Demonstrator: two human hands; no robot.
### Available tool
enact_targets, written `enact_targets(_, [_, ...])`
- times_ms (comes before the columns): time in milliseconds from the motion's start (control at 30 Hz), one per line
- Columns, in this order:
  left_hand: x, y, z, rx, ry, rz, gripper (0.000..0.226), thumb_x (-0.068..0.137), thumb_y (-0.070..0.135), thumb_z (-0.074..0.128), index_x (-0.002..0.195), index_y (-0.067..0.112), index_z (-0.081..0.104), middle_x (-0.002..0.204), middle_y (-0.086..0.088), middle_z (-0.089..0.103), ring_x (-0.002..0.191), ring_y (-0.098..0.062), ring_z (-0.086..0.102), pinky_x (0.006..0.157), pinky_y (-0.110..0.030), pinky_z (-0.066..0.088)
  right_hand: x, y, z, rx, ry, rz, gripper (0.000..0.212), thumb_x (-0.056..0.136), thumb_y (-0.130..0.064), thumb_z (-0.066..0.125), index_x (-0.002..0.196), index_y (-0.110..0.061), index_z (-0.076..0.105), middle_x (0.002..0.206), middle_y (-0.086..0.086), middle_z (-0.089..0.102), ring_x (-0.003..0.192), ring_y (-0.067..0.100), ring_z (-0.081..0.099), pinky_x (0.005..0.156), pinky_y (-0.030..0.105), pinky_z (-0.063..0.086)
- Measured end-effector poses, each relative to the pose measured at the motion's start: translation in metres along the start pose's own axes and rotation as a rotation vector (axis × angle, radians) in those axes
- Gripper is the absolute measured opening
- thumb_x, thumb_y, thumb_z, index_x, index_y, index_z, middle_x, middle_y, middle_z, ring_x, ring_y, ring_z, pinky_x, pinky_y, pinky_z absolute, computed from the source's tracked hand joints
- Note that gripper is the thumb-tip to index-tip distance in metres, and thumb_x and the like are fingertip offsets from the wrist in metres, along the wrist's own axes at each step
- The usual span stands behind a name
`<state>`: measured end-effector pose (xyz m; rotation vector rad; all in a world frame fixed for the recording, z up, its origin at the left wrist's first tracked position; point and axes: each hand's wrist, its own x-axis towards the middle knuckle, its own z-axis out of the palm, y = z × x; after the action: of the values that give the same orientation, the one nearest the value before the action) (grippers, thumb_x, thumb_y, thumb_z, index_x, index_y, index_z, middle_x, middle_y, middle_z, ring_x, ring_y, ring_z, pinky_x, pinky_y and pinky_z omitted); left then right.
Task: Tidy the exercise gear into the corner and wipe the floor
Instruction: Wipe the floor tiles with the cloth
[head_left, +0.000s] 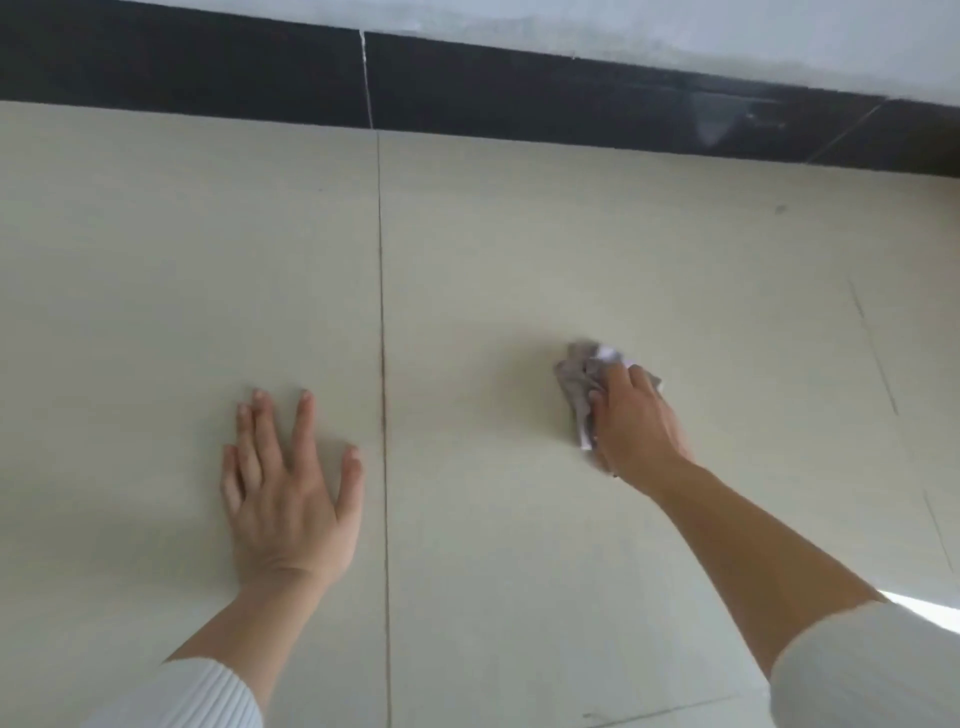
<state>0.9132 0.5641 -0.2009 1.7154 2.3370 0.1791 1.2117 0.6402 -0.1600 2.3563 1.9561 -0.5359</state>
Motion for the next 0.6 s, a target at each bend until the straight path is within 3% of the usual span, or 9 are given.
enact_targets(100, [-0.001, -0.001, 0.001, -0.007, 0.035, -0.003, 0.070, 0.087, 0.053, 0.030, 0.149, 0.022, 0.027, 0.158, -0.015, 0.017, 0.147, -0.027, 0.011, 0.116, -0.044, 0.011, 0.049, 0.008, -0.010, 0.126, 0.137, 0.113, 0.026, 0.098, -0.020, 0.038, 0.122, -0.011, 0.039, 0.127, 0.015, 0.050, 0.108, 0.037, 0.051, 0.073, 0.037, 0.037])
enact_targets(200, [-0.001, 0.001, 0.002, 0.008, 0.044, -0.011, 0.070, 0.087, 0.054, 0.028, 0.149, 0.022, 0.026, 0.158, -0.014, 0.017, 0.147, -0.026, 0.010, 0.116, -0.041, 0.008, 0.096, -0.009, -0.012, 0.203, 0.238, 0.248, 0.034, 0.097, -0.018, 0.039, 0.130, -0.008, 0.040, 0.133, 0.017, 0.045, 0.117, 0.039, 0.047, 0.086, 0.042, 0.038])
enact_targets(300, [-0.001, 0.001, 0.000, 0.020, 0.029, -0.009, 0.070, 0.088, 0.055, 0.027, 0.150, 0.024, 0.023, 0.159, -0.012, 0.015, 0.147, -0.024, 0.007, 0.117, -0.039, 0.007, 0.124, -0.054, -0.004, 0.115, 0.238, 0.182, 0.040, 0.099, -0.020, 0.034, 0.136, -0.004, 0.040, 0.137, 0.020, 0.038, 0.120, 0.038, 0.044, 0.092, 0.039, 0.037])
enact_targets(367, [-0.001, 0.000, 0.000, 0.023, 0.020, -0.011, 0.070, 0.088, 0.055, 0.028, 0.150, 0.025, 0.022, 0.160, -0.011, 0.013, 0.148, -0.023, 0.006, 0.117, -0.040, 0.008, 0.120, -0.089, 0.005, 0.063, 0.233, 0.010, 0.044, 0.099, -0.021, 0.035, 0.140, -0.003, 0.036, 0.137, 0.022, 0.038, 0.119, 0.038, 0.044, 0.090, 0.039, 0.038])
enact_targets(467, [-0.002, -0.002, 0.000, 0.031, 0.015, -0.010, 0.070, 0.088, 0.056, 0.028, 0.151, 0.025, 0.022, 0.160, -0.010, 0.013, 0.148, -0.024, 0.007, 0.117, -0.040, 0.009, 0.088, -0.139, 0.028, 0.011, 0.192, -0.388, 0.049, 0.096, -0.019, 0.042, 0.142, -0.004, 0.036, 0.132, 0.022, 0.044, 0.107, 0.040, 0.051, 0.085, 0.042, 0.042])
enact_targets(600, [-0.001, -0.001, -0.001, 0.030, 0.008, -0.020, 0.070, 0.089, 0.057, 0.027, 0.151, 0.026, 0.022, 0.160, -0.009, 0.012, 0.148, -0.024, 0.007, 0.116, -0.040, 0.009, 0.047, -0.165, 0.052, -0.026, 0.133, -0.956, 0.046, 0.084, -0.014, 0.064, 0.128, -0.003, 0.056, 0.101, 0.014, 0.060, 0.082, 0.034, 0.059, 0.068, 0.037, 0.045])
